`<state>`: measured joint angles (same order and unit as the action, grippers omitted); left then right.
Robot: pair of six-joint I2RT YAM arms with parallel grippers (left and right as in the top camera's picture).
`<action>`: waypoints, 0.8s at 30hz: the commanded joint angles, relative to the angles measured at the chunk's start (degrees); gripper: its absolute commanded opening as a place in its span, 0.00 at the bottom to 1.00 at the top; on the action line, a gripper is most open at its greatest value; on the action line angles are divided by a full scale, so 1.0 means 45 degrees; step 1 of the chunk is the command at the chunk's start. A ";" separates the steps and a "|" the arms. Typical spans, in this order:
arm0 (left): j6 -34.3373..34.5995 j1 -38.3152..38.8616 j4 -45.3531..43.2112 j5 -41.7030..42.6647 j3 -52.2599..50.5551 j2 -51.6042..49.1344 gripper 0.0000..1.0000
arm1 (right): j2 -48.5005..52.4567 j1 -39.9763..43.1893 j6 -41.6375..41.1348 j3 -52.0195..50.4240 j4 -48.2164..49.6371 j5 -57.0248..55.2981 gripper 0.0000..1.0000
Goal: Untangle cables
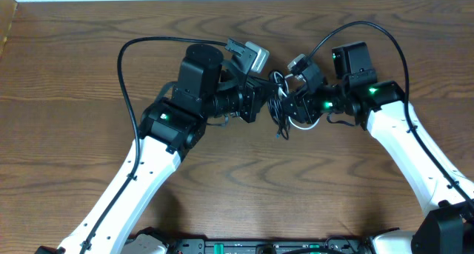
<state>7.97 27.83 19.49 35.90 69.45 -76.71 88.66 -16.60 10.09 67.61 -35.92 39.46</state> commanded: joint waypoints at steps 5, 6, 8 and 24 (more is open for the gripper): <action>0.0335 0.0117 -0.0073 0.0180 0.0121 0.0282 0.08 | -0.0034 -0.0146 -0.0393 -0.0102 0.0189 -0.0918 0.02; 0.0340 0.0117 -0.0073 0.0112 0.0121 0.0282 0.08 | -0.0034 -0.0146 -0.0733 -0.0107 0.0131 -0.1297 0.01; 0.0282 0.0117 -0.0078 0.0015 0.0121 0.0282 0.08 | -0.0034 -0.0146 -0.1671 -0.0107 -0.0058 -0.2463 0.01; -0.0175 -0.1535 0.1307 -0.4231 0.0117 0.0287 0.08 | -0.0034 0.2608 -0.6518 -0.0107 -0.3249 -0.9039 0.01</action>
<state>8.51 25.52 24.45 20.99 69.45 -76.71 88.66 -9.13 -14.48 67.48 -49.39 5.17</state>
